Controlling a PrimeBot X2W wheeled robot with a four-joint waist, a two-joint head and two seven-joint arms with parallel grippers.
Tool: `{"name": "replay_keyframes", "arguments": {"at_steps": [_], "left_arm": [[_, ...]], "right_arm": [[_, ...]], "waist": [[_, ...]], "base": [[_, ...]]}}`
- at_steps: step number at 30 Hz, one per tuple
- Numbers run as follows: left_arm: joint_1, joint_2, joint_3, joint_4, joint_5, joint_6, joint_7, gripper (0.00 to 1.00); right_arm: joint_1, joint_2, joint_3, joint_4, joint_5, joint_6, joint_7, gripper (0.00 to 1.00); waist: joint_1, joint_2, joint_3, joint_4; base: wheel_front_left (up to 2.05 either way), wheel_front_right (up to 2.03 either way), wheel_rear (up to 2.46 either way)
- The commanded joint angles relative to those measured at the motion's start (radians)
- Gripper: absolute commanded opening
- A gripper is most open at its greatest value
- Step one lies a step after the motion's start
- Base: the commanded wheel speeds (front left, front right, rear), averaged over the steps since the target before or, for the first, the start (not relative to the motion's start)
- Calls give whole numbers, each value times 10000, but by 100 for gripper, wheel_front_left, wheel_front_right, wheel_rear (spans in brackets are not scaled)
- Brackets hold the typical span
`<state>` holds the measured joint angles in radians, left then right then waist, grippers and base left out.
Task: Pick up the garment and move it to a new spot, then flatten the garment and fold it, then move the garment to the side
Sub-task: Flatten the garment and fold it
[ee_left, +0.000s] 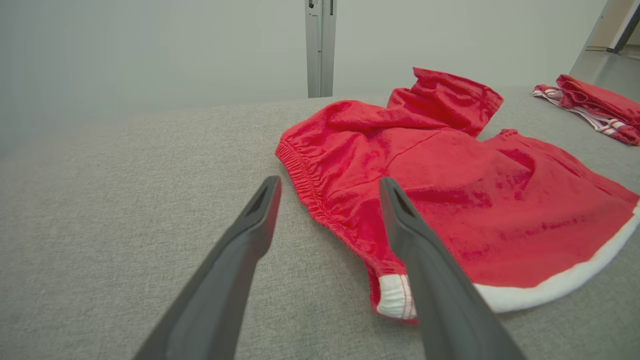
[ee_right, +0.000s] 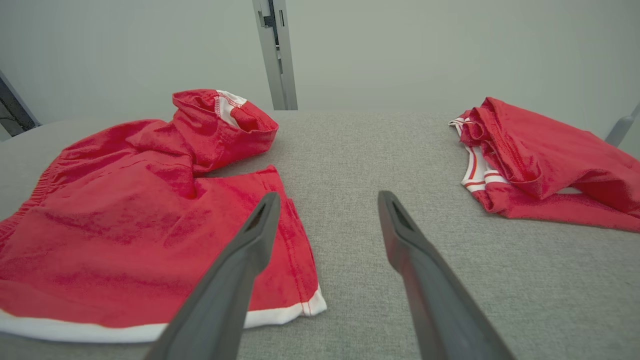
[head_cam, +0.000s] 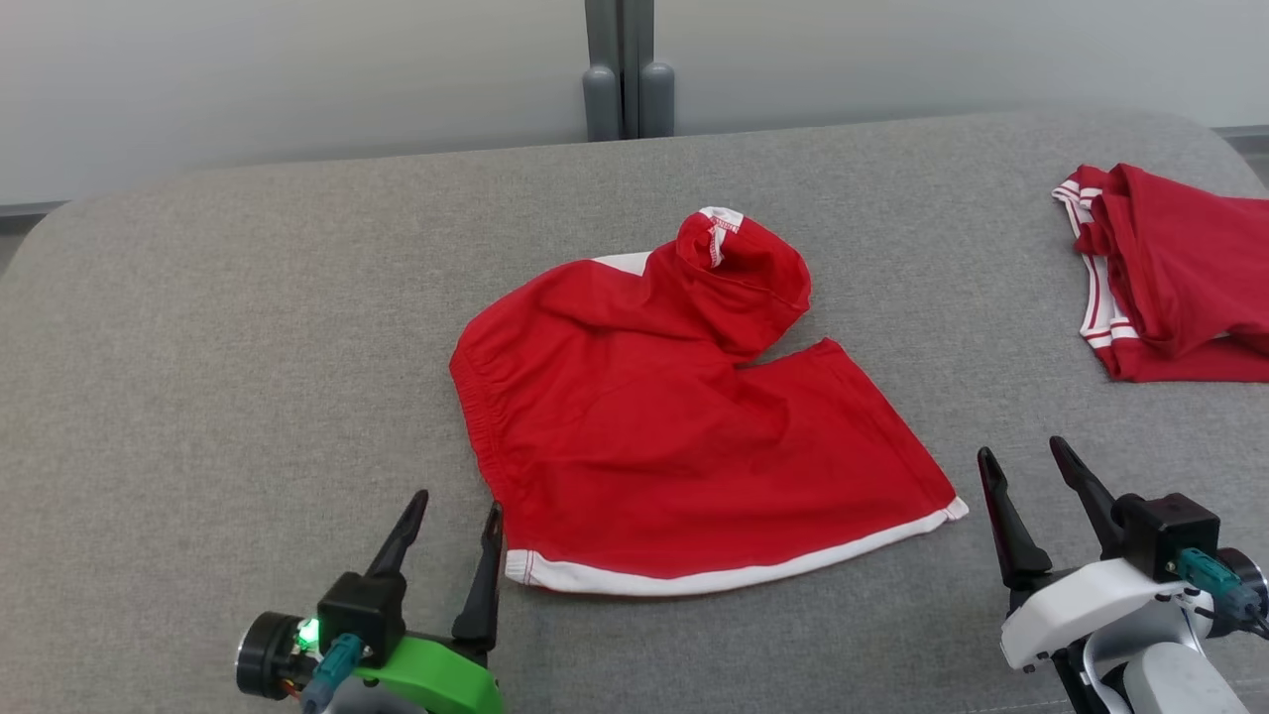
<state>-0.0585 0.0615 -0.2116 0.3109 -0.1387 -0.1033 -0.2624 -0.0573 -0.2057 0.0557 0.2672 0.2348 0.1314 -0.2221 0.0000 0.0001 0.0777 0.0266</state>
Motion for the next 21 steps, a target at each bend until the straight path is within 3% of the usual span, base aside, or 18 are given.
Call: {"name": "replay_keyframes", "arguments": {"at_steps": [1,10,19,20,21], "left_arm": [[-218,3,-160,192,-52,-44,-28,100],[-647,-70,-1350,1627,-210,-191,-28,100],[-934,-94,-1924,2317,-617,-203,-28,100],[-965,-94,-1993,2353,-738,-206,-28,83],[-1001,-95,-2037,2379,-819,-207,-28,59]], "right_arm": [[-275,-59,85,313,84,-17,-83,100],[-1461,-93,848,2798,470,-17,-284,100],[-2150,34,1517,4668,1096,-17,-412,100],[-2185,55,1646,4851,1209,-16,-390,100],[-2232,89,1735,4944,1303,-16,-393,100]], "waist": [[0,-1,190,32],[0,-1,627,109],[0,-1,834,228],[0,-1,848,246],[0,-1,860,257]], "base": [[0,0,0],[0,0,0],[0,0,0],[0,0,0],[0,0,0]]}}
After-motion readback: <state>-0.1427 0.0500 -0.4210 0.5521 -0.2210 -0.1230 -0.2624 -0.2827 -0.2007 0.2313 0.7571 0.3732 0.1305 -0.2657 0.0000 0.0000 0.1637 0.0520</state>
